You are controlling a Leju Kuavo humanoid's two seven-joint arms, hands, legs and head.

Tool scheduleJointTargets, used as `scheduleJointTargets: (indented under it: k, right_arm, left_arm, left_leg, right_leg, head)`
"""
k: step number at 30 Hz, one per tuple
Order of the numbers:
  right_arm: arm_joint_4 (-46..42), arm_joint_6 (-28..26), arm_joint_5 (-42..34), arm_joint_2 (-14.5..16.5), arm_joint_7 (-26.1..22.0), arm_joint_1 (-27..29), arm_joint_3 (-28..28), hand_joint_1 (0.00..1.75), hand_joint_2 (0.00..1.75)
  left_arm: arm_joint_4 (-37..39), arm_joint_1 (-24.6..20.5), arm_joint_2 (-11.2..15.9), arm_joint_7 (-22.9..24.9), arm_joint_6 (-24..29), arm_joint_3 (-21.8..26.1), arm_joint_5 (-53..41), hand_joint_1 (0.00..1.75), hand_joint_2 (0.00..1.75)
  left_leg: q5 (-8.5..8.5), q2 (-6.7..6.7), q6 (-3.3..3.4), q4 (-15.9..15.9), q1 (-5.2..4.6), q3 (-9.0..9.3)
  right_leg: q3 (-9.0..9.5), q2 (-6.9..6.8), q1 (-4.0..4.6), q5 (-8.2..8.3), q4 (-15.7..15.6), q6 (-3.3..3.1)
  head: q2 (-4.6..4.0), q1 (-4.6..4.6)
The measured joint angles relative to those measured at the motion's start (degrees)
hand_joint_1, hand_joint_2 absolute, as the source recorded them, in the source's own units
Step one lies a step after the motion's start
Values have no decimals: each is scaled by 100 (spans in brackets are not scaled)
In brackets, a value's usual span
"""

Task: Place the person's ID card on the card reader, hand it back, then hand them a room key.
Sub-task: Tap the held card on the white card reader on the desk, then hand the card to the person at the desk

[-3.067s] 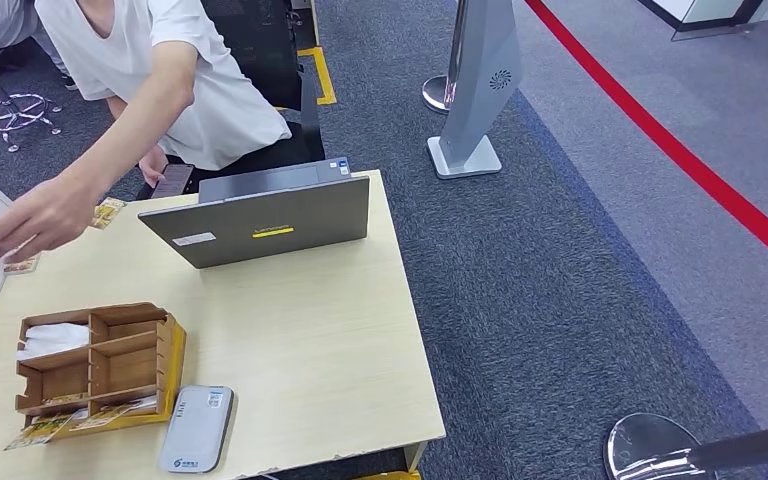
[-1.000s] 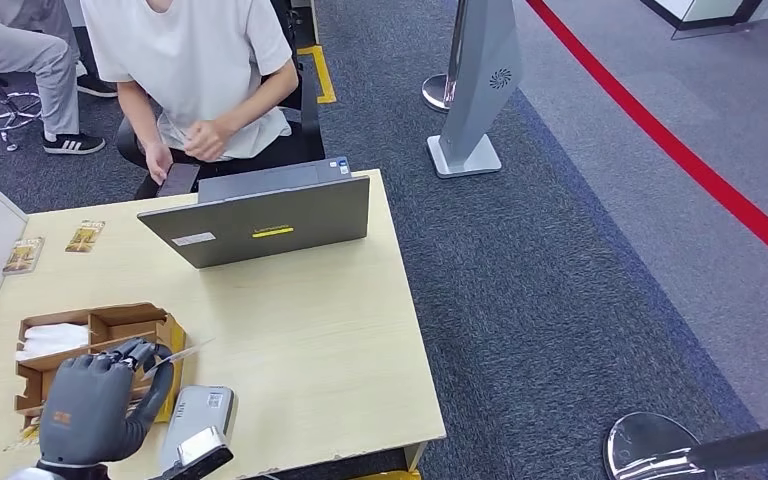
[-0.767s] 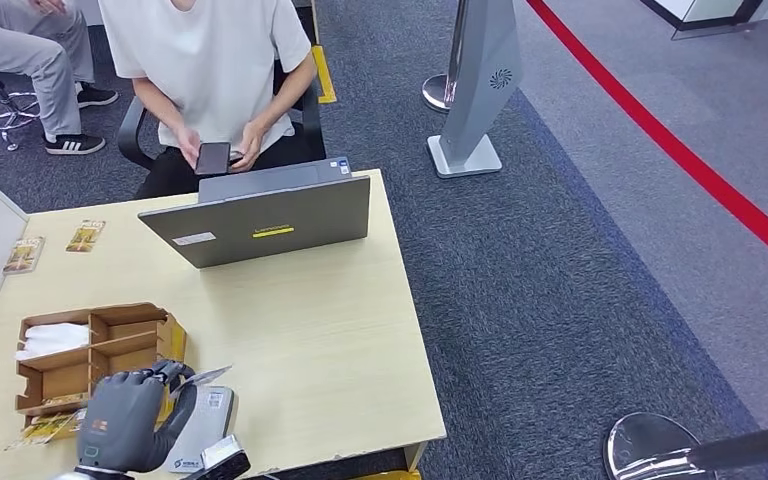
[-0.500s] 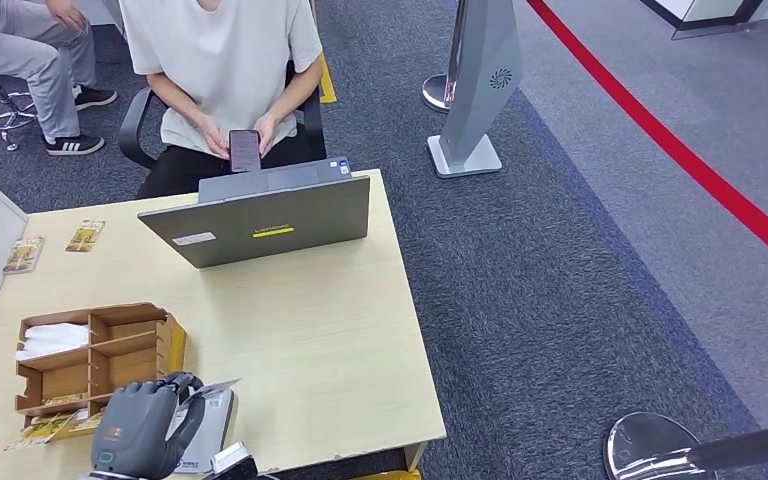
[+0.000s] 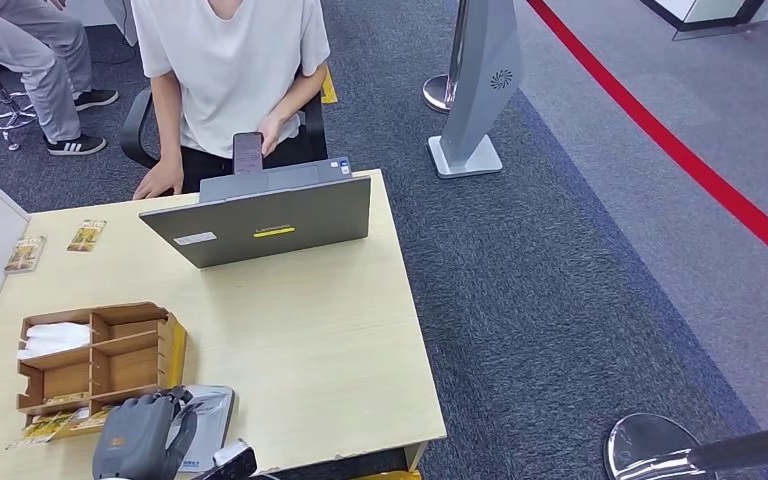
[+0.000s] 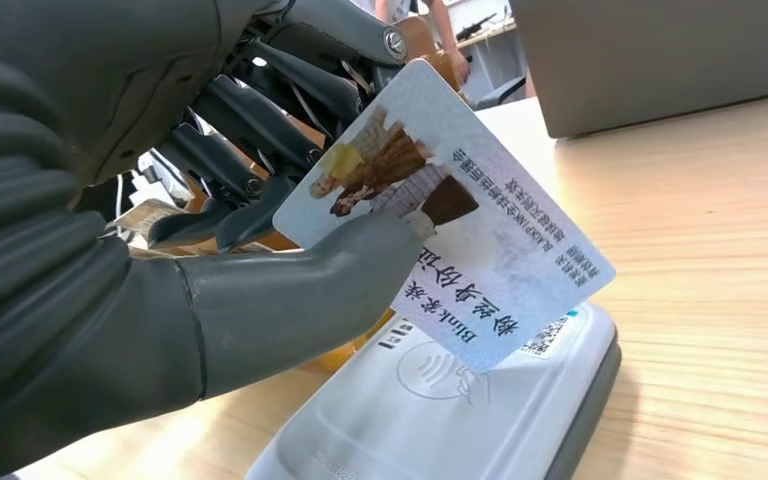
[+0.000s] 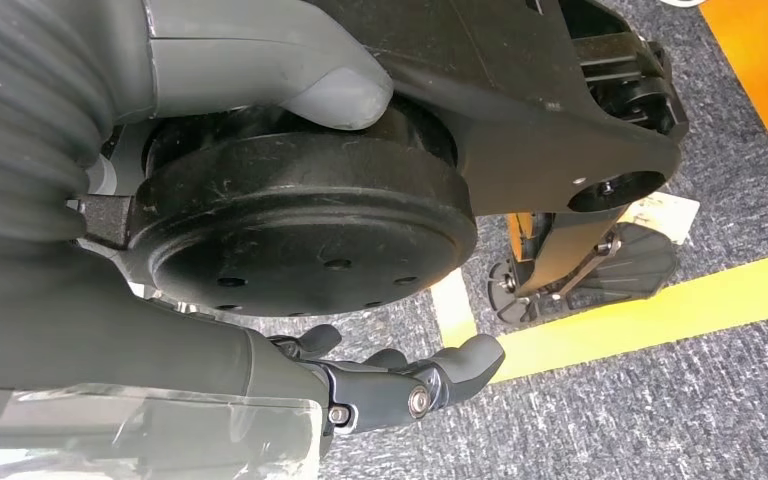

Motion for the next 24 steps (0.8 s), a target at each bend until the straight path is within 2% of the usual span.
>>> scheduleJointTargets:
  k: [3, 10, 14, 20, 24]
  right_arm:
    - [1, 3, 0, 0, 8, -2, 1, 0, 175]
    - [2, -12, 0, 0, 7, -1, 1, 0, 175]
    - [3, -13, 0, 0, -33, 2, 1, 0, 175]
    - [6, -19, 12, 3, -100, 13, 17, 0, 175]
    - [7, -22, 70, 7, -100, 13, 69, 0, 175]
  left_arm:
    - [1, -1, -10, 70, -51, 0, 7, 175, 175]
    - [3, -9, -27, -65, 240, -3, -189, 175, 175]
    - [-88, -79, -51, -370, 834, 5, -642, 175, 175]
    - [-671, -392, -186, -946, 1512, 212, -1349, 175, 175]
    - [-958, -890, -231, -1035, 1695, 372, -1643, 175, 175]
  left_leg:
    - [0, -1, 0, 0, 0, 6]
    - [3, 1, -2, 0, 1, 10]
    - [6, 0, -1, 0, 2, 5]
    - [6, 0, -1, 1, 0, -2]
    - [8, -5, 0, 2, 1, -5]
  right_leg:
    - [6, -3, 0, 0, 0, 0]
    - [2, -3, 1, 4, 1, -3]
    - [0, -3, 1, 6, 1, -2]
    - [-10, -2, 1, 6, 1, -1]
    - [-15, -6, 1, 8, 1, -2]
  head:
    - [0, -1]
    - [0, -1]
    - [0, 1]
    - [0, 0]
    - [0, 0]
